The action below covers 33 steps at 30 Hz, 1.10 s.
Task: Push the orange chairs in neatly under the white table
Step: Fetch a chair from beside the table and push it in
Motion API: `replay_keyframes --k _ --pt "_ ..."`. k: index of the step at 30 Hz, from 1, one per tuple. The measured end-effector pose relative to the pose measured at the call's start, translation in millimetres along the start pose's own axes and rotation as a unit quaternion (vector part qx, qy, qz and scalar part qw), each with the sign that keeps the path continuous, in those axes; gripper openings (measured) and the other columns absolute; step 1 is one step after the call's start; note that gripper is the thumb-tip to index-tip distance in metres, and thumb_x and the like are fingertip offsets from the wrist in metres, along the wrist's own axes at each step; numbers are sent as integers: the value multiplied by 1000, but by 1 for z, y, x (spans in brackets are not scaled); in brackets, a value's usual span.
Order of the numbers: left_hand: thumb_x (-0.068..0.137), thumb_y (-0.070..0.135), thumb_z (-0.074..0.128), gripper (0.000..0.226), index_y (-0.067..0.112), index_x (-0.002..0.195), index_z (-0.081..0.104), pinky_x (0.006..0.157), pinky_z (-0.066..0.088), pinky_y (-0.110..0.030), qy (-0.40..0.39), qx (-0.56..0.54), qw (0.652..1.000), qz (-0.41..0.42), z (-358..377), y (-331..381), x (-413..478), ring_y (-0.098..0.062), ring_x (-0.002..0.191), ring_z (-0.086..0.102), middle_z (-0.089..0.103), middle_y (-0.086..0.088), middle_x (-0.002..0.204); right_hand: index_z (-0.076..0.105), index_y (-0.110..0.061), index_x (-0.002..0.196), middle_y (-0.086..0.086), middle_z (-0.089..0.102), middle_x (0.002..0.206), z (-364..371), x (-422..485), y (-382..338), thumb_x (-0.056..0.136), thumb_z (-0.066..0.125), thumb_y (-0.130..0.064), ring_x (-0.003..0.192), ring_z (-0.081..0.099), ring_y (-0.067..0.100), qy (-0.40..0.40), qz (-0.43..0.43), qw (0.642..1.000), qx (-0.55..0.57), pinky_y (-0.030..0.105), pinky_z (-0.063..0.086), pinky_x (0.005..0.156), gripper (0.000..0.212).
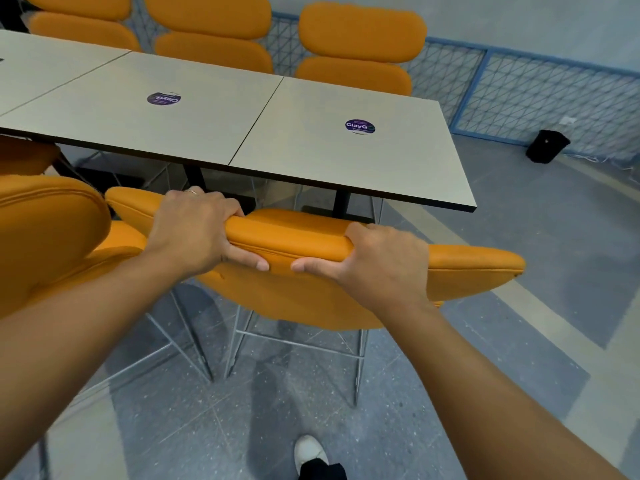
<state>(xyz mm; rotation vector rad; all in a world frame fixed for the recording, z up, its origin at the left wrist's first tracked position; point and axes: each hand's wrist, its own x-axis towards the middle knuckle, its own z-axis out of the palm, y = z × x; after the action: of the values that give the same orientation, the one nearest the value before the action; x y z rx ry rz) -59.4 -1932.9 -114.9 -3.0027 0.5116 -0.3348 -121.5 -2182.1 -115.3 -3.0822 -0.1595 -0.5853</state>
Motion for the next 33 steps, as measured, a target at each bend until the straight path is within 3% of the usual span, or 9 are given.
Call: replay_keyframes --k 5,7,16,19,25,33 --pt "37 106 14 113 29 102 65 73 42 -38 4 -1 1000 -6 1 -2 -6 -25 88 58 66 3 86 61 -32 89 -11 59 71 -14 -2 19 53 27 -107 67 58 11 -97 -5 995 3 26 46 63 90" --pt "37 105 17 112 29 103 65 75 41 -39 4 -7 1000 -14 1 0 -7 -26 90 57 65 3 87 61 -32 87 -12 59 70 -26 -6 39 48 30 -108 67 57 10 -140 19 990 -10 27 47 64 91" --pt "33 107 18 107 34 98 63 83 35 -42 -3 -41 999 -22 -2 -3 -30 -25 95 53 61 7 87 56 -26 68 -8 53 57 -33 -41 41 42 37 -107 57 52 11 -117 72 990 -24 23 34 51 87" --pt "32 107 20 108 34 99 64 85 34 -42 -8 -55 998 -12 -1 -6 -26 -25 95 53 62 6 88 56 -26 68 -8 52 57 -32 -49 37 43 35 -108 56 50 10 -113 80 990 -26 23 34 51 87" --pt "32 107 20 112 31 100 65 84 36 -44 -3 -52 999 -12 0 -8 -10 -29 96 55 63 3 86 58 -28 70 -10 54 59 -28 -35 45 45 29 -109 56 53 10 -104 60 992 -37 27 49 57 90" --pt "39 97 39 96 29 102 66 87 31 -44 10 -64 997 -42 2 24 20 -29 100 53 64 0 93 64 -31 82 -9 57 65 -24 2 84 43 39 -107 63 50 9 -132 73 988 -20 25 40 58 89"
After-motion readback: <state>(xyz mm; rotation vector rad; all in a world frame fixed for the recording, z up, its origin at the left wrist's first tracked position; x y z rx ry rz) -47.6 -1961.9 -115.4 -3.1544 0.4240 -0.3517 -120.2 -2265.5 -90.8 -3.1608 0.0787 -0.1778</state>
